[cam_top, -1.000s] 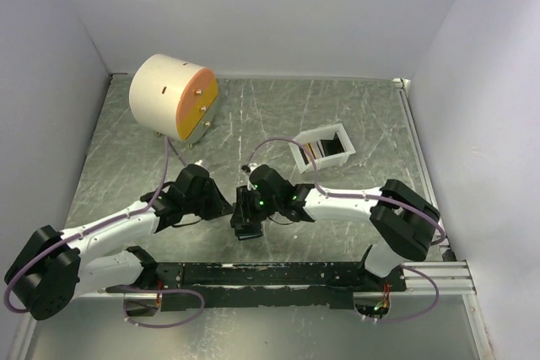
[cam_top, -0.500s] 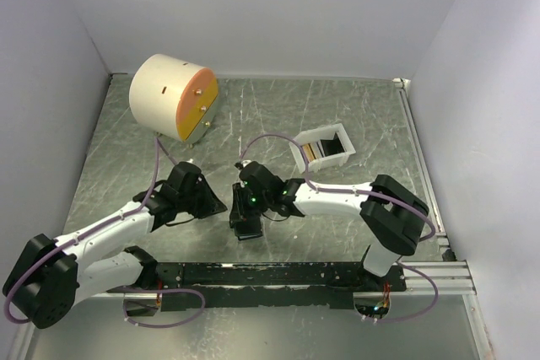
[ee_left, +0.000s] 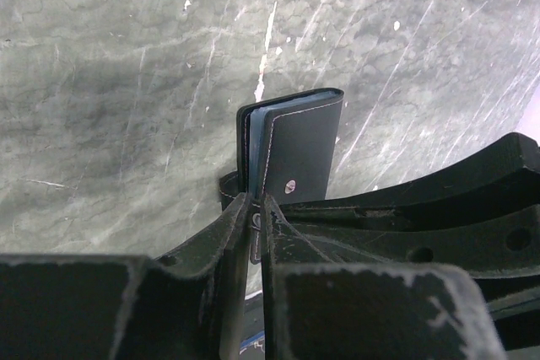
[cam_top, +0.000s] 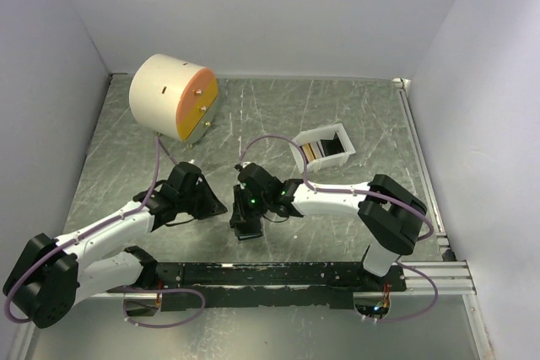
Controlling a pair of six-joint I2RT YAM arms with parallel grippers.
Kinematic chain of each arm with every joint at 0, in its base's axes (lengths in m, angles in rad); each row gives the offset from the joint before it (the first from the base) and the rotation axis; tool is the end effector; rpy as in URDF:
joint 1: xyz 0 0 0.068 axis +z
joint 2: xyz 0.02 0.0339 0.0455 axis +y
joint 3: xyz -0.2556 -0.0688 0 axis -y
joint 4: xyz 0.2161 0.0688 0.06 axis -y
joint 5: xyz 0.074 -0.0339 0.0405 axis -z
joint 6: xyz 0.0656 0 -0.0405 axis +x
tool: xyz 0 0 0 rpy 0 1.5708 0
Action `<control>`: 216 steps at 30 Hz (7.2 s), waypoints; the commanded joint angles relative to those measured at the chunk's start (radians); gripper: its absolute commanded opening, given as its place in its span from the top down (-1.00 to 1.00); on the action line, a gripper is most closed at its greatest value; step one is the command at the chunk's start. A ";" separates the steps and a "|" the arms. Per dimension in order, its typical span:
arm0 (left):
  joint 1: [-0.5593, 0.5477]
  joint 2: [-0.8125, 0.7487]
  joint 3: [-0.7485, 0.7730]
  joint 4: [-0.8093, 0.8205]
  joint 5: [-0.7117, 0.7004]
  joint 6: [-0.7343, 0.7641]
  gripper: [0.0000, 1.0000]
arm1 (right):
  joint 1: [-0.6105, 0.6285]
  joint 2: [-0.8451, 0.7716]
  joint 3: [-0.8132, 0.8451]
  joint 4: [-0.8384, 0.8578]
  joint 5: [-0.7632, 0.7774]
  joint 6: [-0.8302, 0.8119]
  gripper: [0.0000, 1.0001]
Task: Put the credit cards into the card holder
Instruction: Close the card holder at the center of the board.
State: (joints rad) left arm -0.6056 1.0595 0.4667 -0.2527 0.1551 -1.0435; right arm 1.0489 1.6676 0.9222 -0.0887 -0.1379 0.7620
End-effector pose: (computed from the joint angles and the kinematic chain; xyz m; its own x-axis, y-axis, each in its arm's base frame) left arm 0.1585 -0.1220 0.1616 -0.8684 -0.4372 -0.2339 -0.2063 0.7475 -0.6314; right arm 0.1605 0.2971 0.1625 -0.8917 -0.1789 -0.4158 -0.3996 0.7426 0.5375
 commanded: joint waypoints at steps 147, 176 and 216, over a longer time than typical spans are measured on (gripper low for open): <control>-0.141 0.248 0.205 0.061 -0.022 0.025 0.71 | -0.163 -0.087 -0.137 0.053 -0.125 -0.022 1.00; -0.072 0.489 0.156 0.247 0.086 0.072 0.74 | -0.228 -0.063 -0.239 0.170 -0.188 0.070 1.00; -0.163 0.277 0.162 0.111 0.076 0.049 0.78 | -0.252 -0.028 -0.235 0.166 -0.238 0.079 1.00</control>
State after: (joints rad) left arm -0.7479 1.3659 0.6373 -0.1295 0.2222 -0.9791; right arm 0.8059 1.6356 0.7086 0.0933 -0.4023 0.8391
